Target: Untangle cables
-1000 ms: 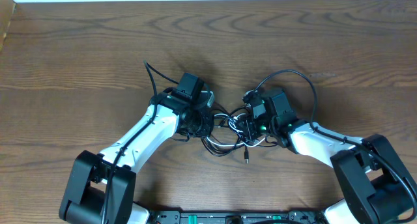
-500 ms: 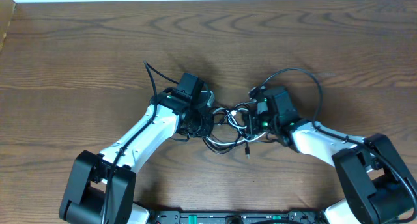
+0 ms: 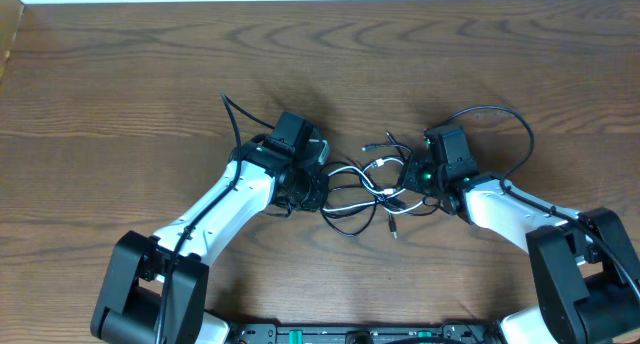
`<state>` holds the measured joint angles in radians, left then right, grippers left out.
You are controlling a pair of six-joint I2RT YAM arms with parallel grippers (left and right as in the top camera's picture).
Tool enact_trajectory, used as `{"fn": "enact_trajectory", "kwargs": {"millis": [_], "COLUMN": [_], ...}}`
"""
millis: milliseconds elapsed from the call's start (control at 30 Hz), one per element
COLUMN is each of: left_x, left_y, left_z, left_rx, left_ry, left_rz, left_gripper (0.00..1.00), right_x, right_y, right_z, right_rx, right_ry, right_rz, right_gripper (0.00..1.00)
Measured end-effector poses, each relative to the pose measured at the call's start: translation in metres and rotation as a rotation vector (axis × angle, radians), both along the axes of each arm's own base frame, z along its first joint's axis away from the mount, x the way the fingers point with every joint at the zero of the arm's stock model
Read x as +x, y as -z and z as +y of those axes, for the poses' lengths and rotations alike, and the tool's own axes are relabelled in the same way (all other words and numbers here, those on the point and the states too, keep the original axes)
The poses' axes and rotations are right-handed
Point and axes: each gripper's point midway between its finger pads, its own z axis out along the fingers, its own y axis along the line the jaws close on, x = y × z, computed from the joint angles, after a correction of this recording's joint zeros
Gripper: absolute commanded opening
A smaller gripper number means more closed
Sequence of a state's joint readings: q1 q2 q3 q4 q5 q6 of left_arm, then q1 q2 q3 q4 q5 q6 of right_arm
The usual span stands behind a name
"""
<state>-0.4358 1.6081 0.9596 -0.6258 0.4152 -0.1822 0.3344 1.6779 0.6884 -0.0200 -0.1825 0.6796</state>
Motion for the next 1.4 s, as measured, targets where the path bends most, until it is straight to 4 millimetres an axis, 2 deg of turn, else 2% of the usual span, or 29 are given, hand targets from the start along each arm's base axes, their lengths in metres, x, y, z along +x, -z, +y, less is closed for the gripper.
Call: {"fn": "enact_trajectory", "kwargs": {"millis": [233, 333, 400, 467, 533, 667, 833, 933, 1100, 1267, 1400], "left_x": [-0.006, -0.01, -0.014, -0.019, -0.022, -0.029, -0.044, -0.047, -0.04, -0.027, -0.026], "left_y": [0.002, -0.004, -0.015, -0.037, -0.067, -0.124, -0.178, -0.191, -0.188, -0.167, -0.151], "left_z": [0.003, -0.005, -0.014, -0.025, -0.035, -0.042, -0.033, -0.021, 0.008, 0.047, 0.081], "left_rx": [0.016, -0.037, -0.106, -0.203, -0.297, -0.416, -0.459, -0.415, -0.275, -0.081, 0.063], "left_ry": [0.009, 0.066, 0.117, 0.18, 0.233, 0.305, 0.324, 0.278, 0.121, -0.124, -0.343], "left_rz": [0.019, 0.018, 0.006, -0.035, -0.107, -0.281, -0.475, -0.543, -0.575, -0.525, -0.462], "left_gripper": [0.07, 0.07, 0.07, 0.08, 0.07, 0.07, 0.08, 0.07, 0.08, 0.07, 0.08], "right_x": [0.0, 0.0, 0.001, 0.001, 0.002, 0.002, 0.001, 0.0, -0.001, -0.002, -0.003], "right_y": [0.0, 0.0, 0.0, 0.0, 0.0, 0.0, -0.001, -0.001, -0.001, -0.001, -0.001], "right_z": [0.0, 0.0, -0.002, -0.004, -0.008, -0.01, -0.008, -0.007, -0.005, -0.004, -0.003], "right_rx": [0.008, 0.01, 0.014, 0.019, 0.031, 0.043, 0.053, 0.059, 0.067, 0.075, 0.08], "right_ry": [0.019, 0.018, 0.022, 0.029, 0.039, 0.042, 0.035, 0.031, 0.025, 0.02, 0.016], "right_rz": [0.007, 0.007, 0.008, 0.013, 0.021, 0.028, 0.032, 0.037, 0.041, 0.045, 0.048], "right_gripper": [0.01, 0.01, 0.01, 0.01, 0.01, 0.01, 0.01, 0.01, 0.01, 0.01, 0.01]}}
